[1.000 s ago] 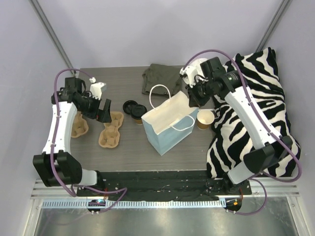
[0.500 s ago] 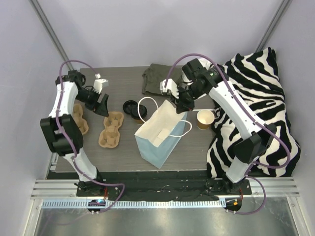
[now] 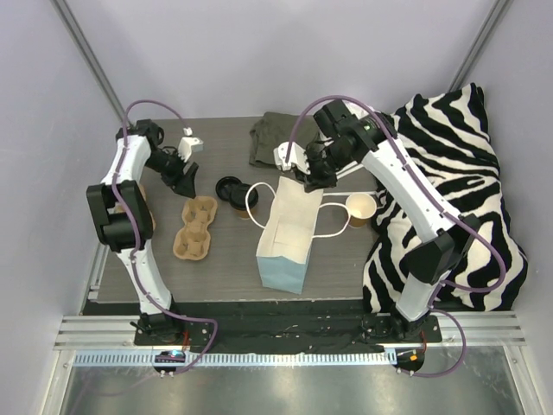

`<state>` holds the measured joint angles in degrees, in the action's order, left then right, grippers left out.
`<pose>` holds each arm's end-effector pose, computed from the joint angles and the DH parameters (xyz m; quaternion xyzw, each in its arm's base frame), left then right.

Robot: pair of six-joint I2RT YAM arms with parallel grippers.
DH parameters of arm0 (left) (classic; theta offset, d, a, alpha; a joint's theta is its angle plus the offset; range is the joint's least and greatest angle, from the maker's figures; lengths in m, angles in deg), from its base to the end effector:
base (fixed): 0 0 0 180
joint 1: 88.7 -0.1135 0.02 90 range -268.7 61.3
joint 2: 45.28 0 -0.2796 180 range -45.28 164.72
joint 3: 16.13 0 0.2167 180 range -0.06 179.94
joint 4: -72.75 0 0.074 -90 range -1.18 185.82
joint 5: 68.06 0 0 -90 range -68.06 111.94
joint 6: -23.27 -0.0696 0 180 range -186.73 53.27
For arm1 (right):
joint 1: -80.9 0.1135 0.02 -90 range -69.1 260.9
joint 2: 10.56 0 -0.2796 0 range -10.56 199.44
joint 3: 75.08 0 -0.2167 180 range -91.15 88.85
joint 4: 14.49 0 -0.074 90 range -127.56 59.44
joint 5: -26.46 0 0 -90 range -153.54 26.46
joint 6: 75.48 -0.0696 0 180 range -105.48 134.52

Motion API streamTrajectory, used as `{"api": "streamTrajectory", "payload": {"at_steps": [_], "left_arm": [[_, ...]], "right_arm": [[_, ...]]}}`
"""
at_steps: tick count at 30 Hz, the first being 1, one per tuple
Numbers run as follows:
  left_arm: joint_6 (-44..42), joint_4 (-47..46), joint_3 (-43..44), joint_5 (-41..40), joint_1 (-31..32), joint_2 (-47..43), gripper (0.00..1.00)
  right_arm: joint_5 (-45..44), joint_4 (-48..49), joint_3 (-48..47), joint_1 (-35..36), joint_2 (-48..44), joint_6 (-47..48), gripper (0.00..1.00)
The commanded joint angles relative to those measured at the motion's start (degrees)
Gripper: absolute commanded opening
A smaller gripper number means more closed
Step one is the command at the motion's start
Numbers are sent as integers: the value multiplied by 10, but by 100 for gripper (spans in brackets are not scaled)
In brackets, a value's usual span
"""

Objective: Pack the takeout coffee

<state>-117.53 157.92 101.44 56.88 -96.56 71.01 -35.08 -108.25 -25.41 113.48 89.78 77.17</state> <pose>0.3764 0.0117 0.2387 0.3635 0.8806 -0.2365 0.1912 0.2498 0.1990 0.3756 -0.7349 0.5952 0.1742 0.2745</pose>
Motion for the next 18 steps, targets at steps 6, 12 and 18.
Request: {"api": "streamTrajectory", "payload": {"at_steps": [6,12,18], "left_arm": [[-123,-56,-16,-43,32,26,61],[-215,-22,-9,-47,43,41,57],[-264,-5,-14,-56,56,46,50]], "right_arm": [[-27,-41,-24,36,4,-12,39],[-33,3,-28,36,-2,-76,52],[-26,6,-40,24,-8,-133,56]]}}
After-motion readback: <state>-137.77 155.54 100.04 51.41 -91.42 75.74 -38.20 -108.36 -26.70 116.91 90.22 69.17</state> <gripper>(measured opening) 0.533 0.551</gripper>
